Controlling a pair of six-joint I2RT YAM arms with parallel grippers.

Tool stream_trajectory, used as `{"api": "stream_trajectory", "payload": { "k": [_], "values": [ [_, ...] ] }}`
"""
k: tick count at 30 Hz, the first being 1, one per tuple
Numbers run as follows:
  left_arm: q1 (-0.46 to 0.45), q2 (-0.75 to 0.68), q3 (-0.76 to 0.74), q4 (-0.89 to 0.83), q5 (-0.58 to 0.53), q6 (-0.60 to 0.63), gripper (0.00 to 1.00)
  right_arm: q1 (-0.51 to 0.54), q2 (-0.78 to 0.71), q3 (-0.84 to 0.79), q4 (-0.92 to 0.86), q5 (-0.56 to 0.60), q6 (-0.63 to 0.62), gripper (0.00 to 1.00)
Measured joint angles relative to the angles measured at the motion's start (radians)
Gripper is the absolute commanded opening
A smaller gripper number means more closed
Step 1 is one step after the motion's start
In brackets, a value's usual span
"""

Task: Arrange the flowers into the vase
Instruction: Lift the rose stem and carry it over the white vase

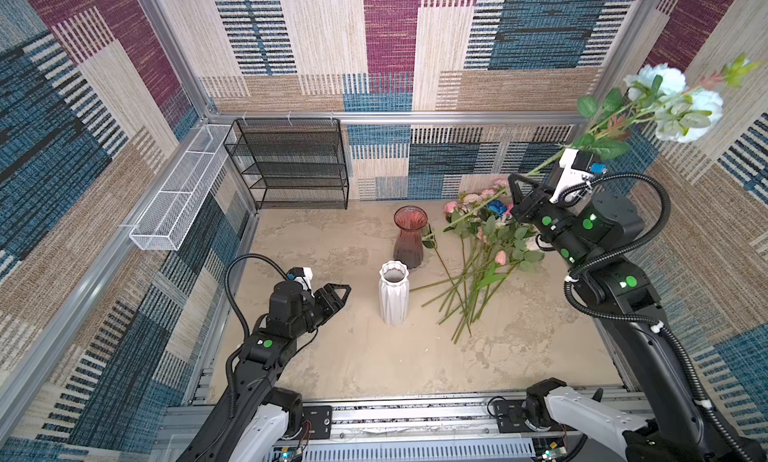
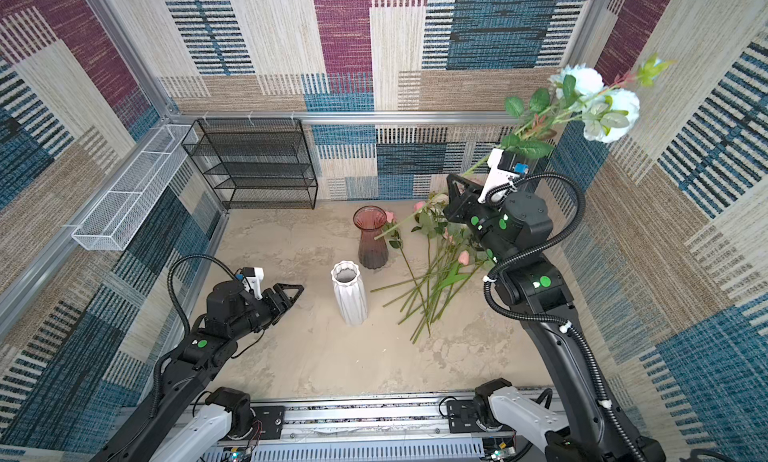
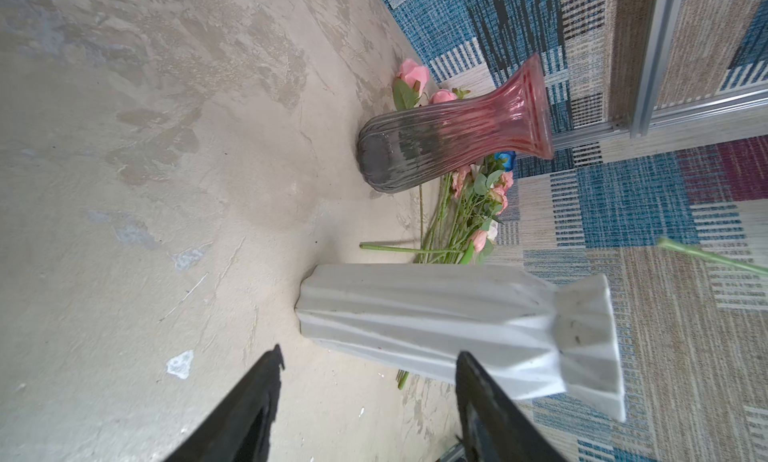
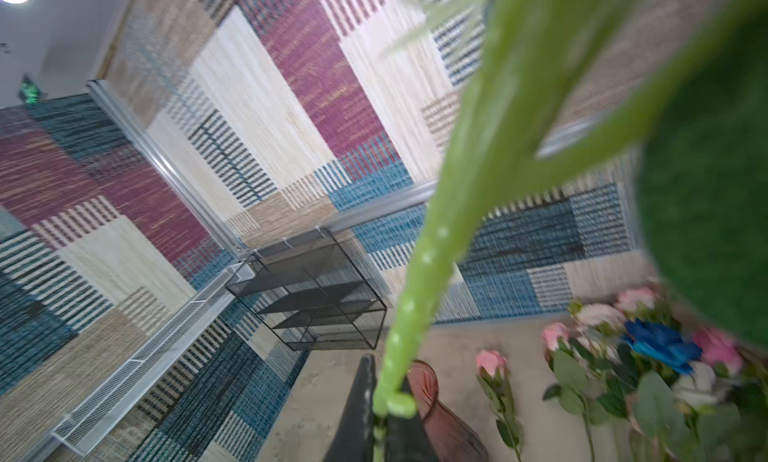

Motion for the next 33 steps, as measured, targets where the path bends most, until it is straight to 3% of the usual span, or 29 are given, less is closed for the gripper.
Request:
{"api": "stream_trajectory", "payload": {
  "k": [8,14,22,33],
  "values": [
    [0.000,0.000,0.018,-0.010,0.016,0.000,0.67,0.270,0.182,0.247,-0.073,-0.003,-0.140,0.00],
    [0.000,-0.004,0.030,-0.022,0.016,0.000,0.67,0.414,0.238,0.299,-0.160,0.117,-0.235,0.00],
    [0.000,0.005,0.035,-0.023,0.018,0.000,0.67,0.478,0.254,0.261,-0.188,0.247,-0.297,0.00],
    [0.000,0.016,0.049,-0.020,0.069,0.002,0.70,0.570,0.373,0.175,-0.209,0.273,-0.348,0.00]
  ]
}}
